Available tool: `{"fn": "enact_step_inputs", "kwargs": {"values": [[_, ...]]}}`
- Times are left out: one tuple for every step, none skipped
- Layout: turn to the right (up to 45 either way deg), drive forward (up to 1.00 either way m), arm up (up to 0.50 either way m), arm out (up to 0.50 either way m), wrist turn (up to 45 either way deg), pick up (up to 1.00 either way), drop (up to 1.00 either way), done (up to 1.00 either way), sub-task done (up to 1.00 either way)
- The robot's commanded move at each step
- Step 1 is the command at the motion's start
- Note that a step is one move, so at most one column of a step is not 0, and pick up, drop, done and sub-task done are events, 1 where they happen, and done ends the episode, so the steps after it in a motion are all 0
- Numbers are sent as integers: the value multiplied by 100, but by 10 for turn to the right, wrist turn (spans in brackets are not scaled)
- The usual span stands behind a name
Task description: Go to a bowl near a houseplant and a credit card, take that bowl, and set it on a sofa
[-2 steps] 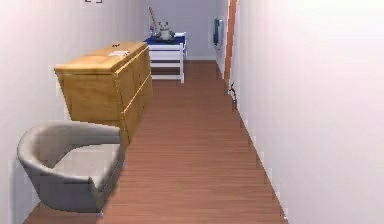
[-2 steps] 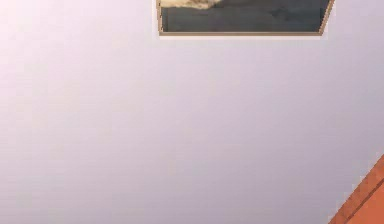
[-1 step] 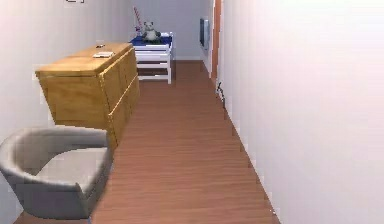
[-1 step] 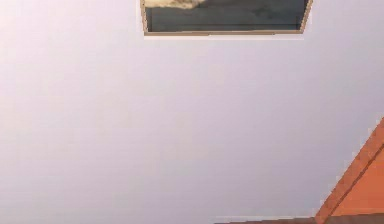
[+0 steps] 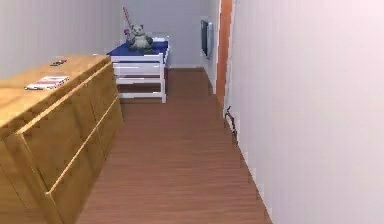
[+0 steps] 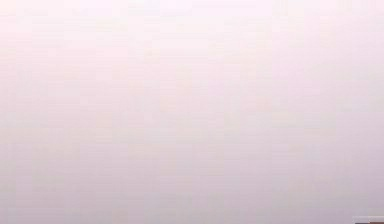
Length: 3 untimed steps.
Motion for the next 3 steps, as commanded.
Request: {"fn": "enact_step_inputs", "kwargs": {"values": [[0, 100, 0, 0, 0, 0, 0, 0, 0], [0, 100, 0, 0, 0, 0, 0, 0, 0], [30, 0, 0, 0, 0, 0, 0, 0, 0]]}}
